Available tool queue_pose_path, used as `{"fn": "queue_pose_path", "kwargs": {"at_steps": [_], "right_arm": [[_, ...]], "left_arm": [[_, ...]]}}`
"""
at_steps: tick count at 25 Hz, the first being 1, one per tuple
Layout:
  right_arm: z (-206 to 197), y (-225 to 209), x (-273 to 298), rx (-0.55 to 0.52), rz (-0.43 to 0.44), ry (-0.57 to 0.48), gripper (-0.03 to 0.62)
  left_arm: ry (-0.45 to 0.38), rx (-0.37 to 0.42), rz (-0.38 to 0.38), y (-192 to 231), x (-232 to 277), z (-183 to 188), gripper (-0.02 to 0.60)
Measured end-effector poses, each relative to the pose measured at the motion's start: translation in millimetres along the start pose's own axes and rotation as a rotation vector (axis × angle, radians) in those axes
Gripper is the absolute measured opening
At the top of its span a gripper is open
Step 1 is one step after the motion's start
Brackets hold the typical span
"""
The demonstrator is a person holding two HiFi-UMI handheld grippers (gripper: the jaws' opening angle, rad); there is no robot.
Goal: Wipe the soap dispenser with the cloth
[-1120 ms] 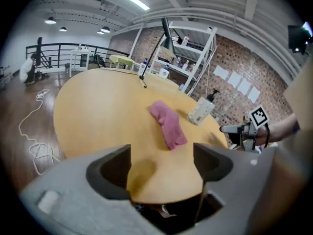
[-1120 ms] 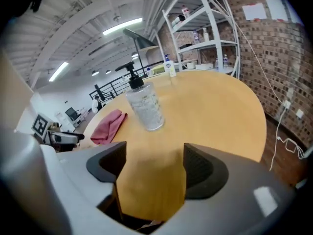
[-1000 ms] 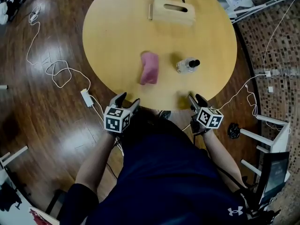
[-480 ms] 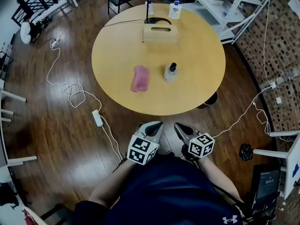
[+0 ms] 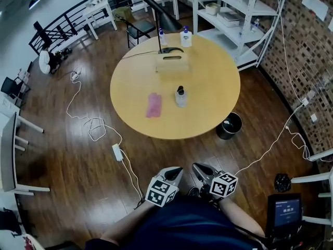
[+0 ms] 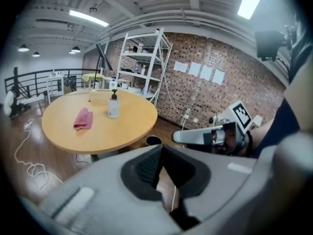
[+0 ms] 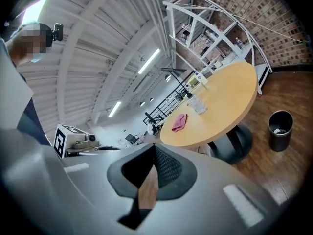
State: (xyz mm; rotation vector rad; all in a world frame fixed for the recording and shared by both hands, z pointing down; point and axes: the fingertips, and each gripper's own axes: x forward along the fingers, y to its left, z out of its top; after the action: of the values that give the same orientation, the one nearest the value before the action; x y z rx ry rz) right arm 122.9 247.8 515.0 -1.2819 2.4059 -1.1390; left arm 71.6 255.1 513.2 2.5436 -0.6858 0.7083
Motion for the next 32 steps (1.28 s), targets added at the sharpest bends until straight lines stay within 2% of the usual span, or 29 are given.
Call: {"fn": "queue_pose_path", "kwargs": {"at_steps": [3,7,9,12,19,25,32], "right_arm": [[0,6,7,-0.025,0.014,0.009,0.009],[-6,23,16,-0.019,0.043,0.03,0.009],[-11,33,24,-0.071,0.042,0.049,0.009],[-12,37,32,-0.147,-0.014,0.039,0.009],[4,43,37,-0.204,-0.16,-0.007,0.009],[-21,50,36,-0.229,-0.173,0.037,0.009],[0,67,44,-0.366,-0.193,0.023,0.009]], "left_arm": [[-0.038,0.041,-0.001,0,-4,6,0.003],[-0.08,0.004,0.032,14,-21,2,0.003],[-0.098,-0.028,0.054,27,-33,-5,0.003],[-0.123,-0.083,0.074,46,-49,-19,0.003],[-0.115,-0.1,0.046,56,-68,-29,0.003],[-0.098,-0.068,0.008,50,-63,-31,0.003],[-0.115,-0.018,-0.022,51,-65,-6,0.003]]}}
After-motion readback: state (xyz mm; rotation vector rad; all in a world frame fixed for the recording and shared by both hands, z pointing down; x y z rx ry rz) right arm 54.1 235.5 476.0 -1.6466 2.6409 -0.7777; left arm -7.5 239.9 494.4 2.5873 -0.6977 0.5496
